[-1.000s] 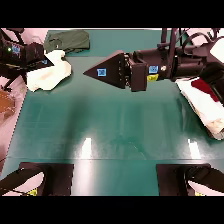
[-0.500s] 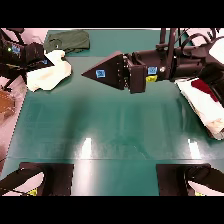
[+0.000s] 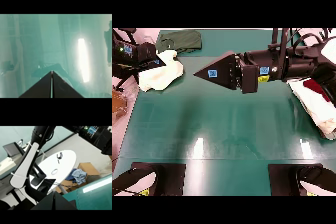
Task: Fold the shirts.
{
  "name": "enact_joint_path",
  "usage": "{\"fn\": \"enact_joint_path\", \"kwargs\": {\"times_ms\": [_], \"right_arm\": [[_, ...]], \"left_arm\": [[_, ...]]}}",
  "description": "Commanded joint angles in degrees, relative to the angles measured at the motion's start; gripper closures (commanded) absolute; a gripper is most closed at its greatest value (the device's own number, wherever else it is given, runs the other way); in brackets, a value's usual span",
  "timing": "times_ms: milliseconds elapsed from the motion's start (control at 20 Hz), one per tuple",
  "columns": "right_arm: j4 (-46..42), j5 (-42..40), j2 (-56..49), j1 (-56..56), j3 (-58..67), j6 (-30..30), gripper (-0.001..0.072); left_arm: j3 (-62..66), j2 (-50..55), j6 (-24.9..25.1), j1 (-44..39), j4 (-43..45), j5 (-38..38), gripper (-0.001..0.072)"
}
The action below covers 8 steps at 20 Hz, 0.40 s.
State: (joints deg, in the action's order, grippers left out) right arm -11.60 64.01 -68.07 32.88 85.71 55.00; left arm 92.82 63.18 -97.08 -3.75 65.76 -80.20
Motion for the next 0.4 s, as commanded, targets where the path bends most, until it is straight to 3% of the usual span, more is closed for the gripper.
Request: {"fn": "enact_joint_path", "kwargs": {"times_ms": [0, 350], "right_arm": [[0.0, 0.0, 0.0, 0.0, 0.1, 0.0, 0.0687], [0.0, 0.0, 0.0, 0.0, 0.1, 0.0, 0.0687]], "left_arm": [[0.0, 0.0, 0.0, 0.0, 0.0, 0.7, 0.0684], [0.0, 0.0, 0.0, 0.0, 0.0, 1.8, 0.0684]]}}
